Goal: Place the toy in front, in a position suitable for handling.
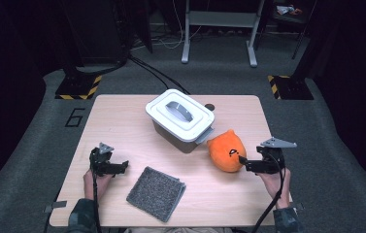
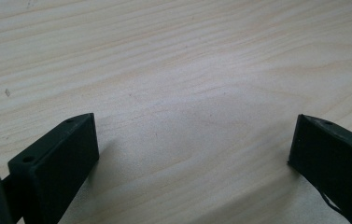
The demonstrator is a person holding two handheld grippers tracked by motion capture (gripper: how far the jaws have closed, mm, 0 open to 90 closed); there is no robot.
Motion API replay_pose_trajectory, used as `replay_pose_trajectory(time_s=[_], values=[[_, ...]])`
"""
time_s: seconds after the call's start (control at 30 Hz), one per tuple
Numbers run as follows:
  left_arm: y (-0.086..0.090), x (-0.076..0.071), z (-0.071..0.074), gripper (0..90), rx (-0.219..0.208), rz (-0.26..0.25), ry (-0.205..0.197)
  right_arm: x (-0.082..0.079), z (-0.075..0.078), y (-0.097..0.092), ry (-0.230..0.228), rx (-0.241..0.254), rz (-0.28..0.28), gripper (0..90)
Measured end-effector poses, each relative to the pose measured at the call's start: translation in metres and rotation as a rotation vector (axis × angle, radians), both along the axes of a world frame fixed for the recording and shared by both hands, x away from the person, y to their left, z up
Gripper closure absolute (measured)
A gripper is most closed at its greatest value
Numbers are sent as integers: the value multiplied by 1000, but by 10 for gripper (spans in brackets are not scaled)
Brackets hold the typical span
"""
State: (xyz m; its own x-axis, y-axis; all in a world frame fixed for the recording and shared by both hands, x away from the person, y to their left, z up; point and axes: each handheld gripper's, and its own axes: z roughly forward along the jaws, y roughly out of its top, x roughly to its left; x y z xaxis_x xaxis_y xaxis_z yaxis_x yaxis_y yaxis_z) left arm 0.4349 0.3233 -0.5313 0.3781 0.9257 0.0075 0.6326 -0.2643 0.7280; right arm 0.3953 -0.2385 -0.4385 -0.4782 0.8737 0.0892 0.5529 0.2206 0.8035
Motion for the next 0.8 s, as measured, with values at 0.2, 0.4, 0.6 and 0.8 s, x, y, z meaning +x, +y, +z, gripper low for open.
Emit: replay_pose_trajectory(time_s=[0.2,0.4,0.6,0.8], values=[[0,0,0,10,-1,-2,1,-23,-21,-16,12,-8,-38,104],[0,1,0,9,0,-7,-6,-33,-54,-20,66,-19,-63,109],[1,11,12,30,-35,-19,23,-35,-82,-15,84,-57,-63,110],[-7,28,43,37,-40,-54,-25,-34,-87,-11,69,-100,-66,114]])
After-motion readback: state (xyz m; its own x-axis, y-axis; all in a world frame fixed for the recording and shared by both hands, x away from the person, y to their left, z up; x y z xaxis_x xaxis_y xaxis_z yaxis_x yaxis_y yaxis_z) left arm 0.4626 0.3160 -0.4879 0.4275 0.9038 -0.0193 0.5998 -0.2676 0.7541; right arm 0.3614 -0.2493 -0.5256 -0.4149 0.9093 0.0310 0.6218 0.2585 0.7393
